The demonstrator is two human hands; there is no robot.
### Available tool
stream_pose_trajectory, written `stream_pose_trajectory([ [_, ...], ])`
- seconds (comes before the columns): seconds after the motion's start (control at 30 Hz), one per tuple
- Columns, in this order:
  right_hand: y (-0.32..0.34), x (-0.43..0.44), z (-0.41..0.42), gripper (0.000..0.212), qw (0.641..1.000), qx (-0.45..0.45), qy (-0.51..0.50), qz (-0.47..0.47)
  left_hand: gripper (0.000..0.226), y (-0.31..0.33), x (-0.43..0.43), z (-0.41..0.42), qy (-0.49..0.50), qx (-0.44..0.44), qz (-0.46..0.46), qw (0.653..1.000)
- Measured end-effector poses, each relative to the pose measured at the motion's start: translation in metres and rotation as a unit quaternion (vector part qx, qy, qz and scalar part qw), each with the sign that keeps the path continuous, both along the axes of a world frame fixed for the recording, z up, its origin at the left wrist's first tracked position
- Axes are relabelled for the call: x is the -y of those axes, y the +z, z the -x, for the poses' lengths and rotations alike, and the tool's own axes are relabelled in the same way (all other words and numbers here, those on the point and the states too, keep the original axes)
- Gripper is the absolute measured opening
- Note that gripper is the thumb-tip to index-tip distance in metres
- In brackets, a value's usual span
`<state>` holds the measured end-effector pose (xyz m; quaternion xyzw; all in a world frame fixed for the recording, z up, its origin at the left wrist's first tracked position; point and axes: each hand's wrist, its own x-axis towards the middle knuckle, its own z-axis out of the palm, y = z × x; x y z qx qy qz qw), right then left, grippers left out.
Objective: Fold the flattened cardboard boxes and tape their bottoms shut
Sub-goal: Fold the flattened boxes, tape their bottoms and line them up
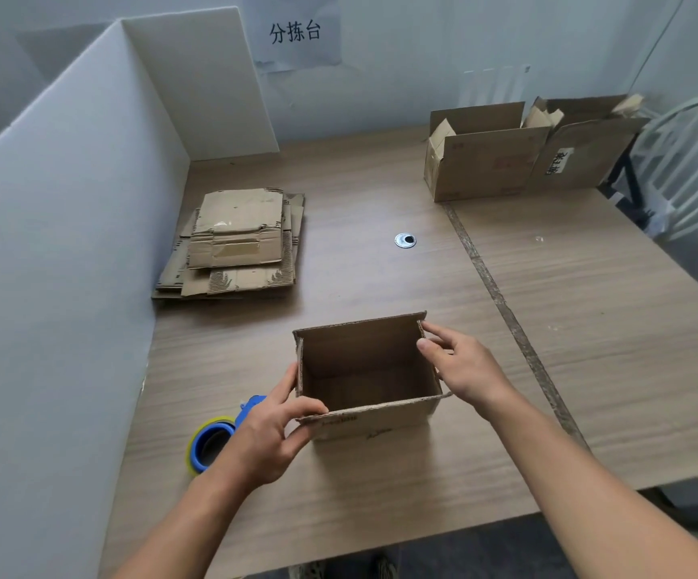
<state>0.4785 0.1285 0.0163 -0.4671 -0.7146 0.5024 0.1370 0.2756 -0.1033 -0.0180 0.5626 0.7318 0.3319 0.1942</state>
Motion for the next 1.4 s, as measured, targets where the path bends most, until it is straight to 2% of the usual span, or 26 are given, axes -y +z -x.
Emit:
stream_pose_trajectory([
  [0.1, 0.0, -0.002, 0.006, 0.038, 0.999, 0.018, -0.008, -0.036, 0.023, 0.003, -0.007, 0.002, 0.038, 0.0, -0.012, 0.999],
  [0.17, -0.002, -0.001, 0.005, 0.037, 1.0, 0.004, -0.004, -0.022, 0.036, 0.008, -0.01, -0.001, 0.059, 0.011, -0.031, 0.998],
  [0.27, -0.013, -0.001, -0.008, 0.028, 0.991, -0.095, -0.02, 0.092, 0.072, 0.007, -0.007, -0.003, 0.105, 0.086, -0.038, 0.99],
  [0.37, -0.027, -0.001, -0.026, 0.021, 0.973, -0.148, -0.102, 0.143, 0.079, -0.004, 0.0, -0.002, 0.157, 0.136, -0.022, 0.978],
  [0.47, -0.05, 0.003, -0.039, 0.02, 0.975, -0.119, -0.11, 0.152, 0.097, -0.024, 0.007, 0.0, 0.183, 0.182, 0.043, 0.965],
  [0.53, -0.066, 0.009, -0.043, 0.037, 0.984, -0.071, -0.045, 0.155, 0.111, -0.037, 0.008, 0.001, 0.194, 0.233, 0.086, 0.949],
  [0.57, -0.073, 0.013, -0.042, 0.048, 0.987, -0.057, 0.0, 0.153, 0.105, -0.042, 0.007, 0.0, 0.189, 0.254, 0.103, 0.943],
  [0.63, -0.077, 0.02, -0.04, 0.071, 0.986, -0.051, 0.076, 0.141, 0.073, -0.044, 0.001, -0.007, 0.183, 0.266, 0.114, 0.939],
  [0.7, -0.077, 0.025, -0.036, 0.075, 0.985, -0.08, 0.082, 0.127, 0.051, -0.041, -0.007, -0.014, 0.203, 0.26, 0.096, 0.939],
  [0.77, -0.068, 0.027, -0.033, 0.077, 0.987, -0.113, 0.042, 0.106, 0.042, -0.03, -0.015, -0.018, 0.232, 0.28, 0.062, 0.929],
  [0.9, -0.044, 0.026, -0.032, 0.089, 0.984, -0.162, -0.016, 0.073, 0.06, -0.005, -0.026, -0.02, 0.229, 0.303, 0.001, 0.925],
  [1.0, -0.026, 0.025, -0.029, 0.092, 0.979, -0.192, -0.033, 0.065, 0.057, 0.011, -0.04, -0.017, 0.21, 0.311, -0.021, 0.927],
  [1.1, -0.006, 0.022, -0.026, 0.088, 0.977, -0.202, -0.072, 0.018, 0.058, 0.024, -0.056, -0.011, 0.181, 0.306, -0.033, 0.934],
  [1.23, 0.014, 0.016, -0.032, 0.078, 0.963, -0.227, -0.147, 0.012, 0.059, 0.045, -0.075, -0.001, 0.114, 0.28, -0.029, 0.953],
  [1.3, 0.024, 0.014, -0.041, 0.078, 0.957, -0.23, -0.176, 0.008, 0.067, 0.056, -0.086, 0.001, 0.073, 0.276, -0.025, 0.958],
  [1.4, 0.036, 0.009, -0.06, 0.081, 0.954, -0.213, -0.212, -0.023, 0.065, 0.068, -0.102, 0.002, 0.031, 0.237, -0.013, 0.971],
])
